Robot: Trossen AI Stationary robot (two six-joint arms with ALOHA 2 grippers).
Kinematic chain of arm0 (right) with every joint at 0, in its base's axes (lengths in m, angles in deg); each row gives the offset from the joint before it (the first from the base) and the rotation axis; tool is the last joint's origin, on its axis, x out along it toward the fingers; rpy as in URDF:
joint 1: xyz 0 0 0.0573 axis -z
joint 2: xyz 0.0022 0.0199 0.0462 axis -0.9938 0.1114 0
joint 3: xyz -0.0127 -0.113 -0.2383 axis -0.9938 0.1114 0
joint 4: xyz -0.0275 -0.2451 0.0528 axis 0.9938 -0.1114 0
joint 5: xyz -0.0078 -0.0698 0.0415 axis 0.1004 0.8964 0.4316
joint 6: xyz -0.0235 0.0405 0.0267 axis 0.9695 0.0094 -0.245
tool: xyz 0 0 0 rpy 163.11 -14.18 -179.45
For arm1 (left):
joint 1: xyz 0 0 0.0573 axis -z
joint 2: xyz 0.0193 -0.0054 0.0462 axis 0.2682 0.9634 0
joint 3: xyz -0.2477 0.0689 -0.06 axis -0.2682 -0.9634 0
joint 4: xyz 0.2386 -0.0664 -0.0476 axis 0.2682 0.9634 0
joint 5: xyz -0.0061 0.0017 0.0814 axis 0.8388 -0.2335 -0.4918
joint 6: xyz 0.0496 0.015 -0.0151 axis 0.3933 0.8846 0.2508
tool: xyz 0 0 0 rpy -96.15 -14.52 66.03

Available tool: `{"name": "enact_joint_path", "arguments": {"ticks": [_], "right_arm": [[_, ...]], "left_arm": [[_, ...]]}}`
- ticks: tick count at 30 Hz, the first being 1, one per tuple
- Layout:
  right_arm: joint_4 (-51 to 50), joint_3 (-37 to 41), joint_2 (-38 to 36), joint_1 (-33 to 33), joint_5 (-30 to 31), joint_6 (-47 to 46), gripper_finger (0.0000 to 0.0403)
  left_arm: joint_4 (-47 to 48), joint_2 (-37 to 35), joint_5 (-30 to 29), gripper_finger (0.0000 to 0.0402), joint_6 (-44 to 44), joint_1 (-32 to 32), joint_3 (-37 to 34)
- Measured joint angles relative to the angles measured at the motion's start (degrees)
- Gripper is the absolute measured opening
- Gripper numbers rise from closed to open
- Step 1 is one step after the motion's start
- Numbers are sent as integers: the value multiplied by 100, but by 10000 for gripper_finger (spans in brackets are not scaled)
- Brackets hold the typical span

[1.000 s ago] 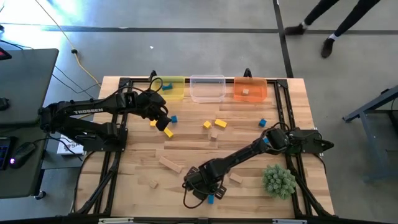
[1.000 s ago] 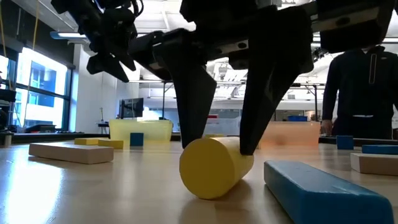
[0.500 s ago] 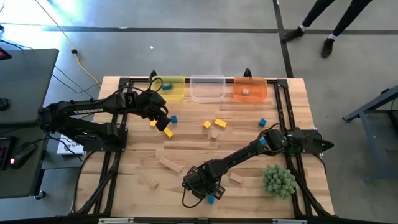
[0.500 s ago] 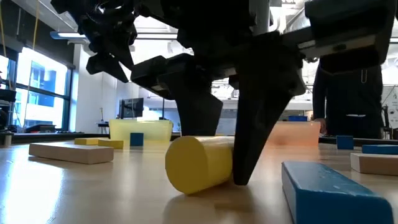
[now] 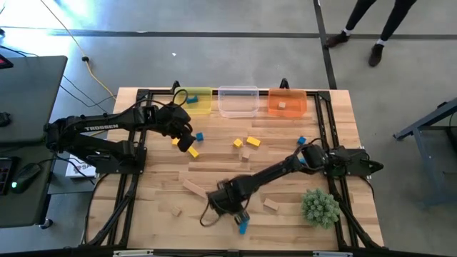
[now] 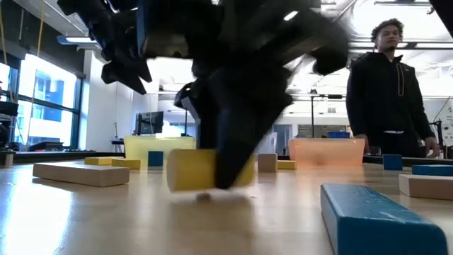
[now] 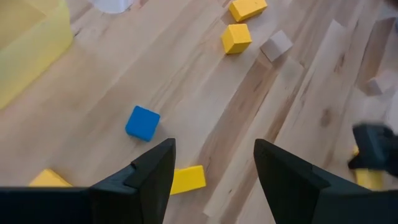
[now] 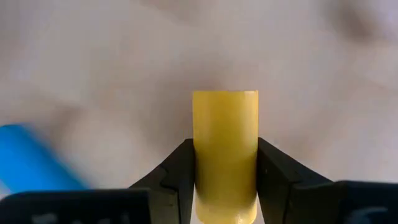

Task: Sort & place blocks by color
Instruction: Put the yellow block into the transparent bin

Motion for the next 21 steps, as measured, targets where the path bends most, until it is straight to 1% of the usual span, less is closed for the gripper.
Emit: {"name": "enact_joint_path", "arguments": {"ticks": [2,6,9,12,15,18,21], "right_arm": [[-16,1,-75,112,289,-196,105],[-81,-1,-217,345,580,-678,105],[-126,1,-367,578,956,-908,105],[-206,-2,-542,822,1357,-1118,105],[-276,-2,-669,1085,1628,-1337,105],[-336,-2,-823,1351,1962,-1383,105],[-416,-2,-948,1625,2247,-1205,105]], "left_arm": [[-3,0,-131,209,164,2,-2],[0,0,-396,209,592,2,-2],[1,0,-531,209,883,0,-2],[3,0,-563,209,1130,-13,-2],[1,0,-583,209,1254,-13,-2],[-9,0,-598,209,1267,-13,-2],[-26,0,-672,209,1268,-13,-2]]}}
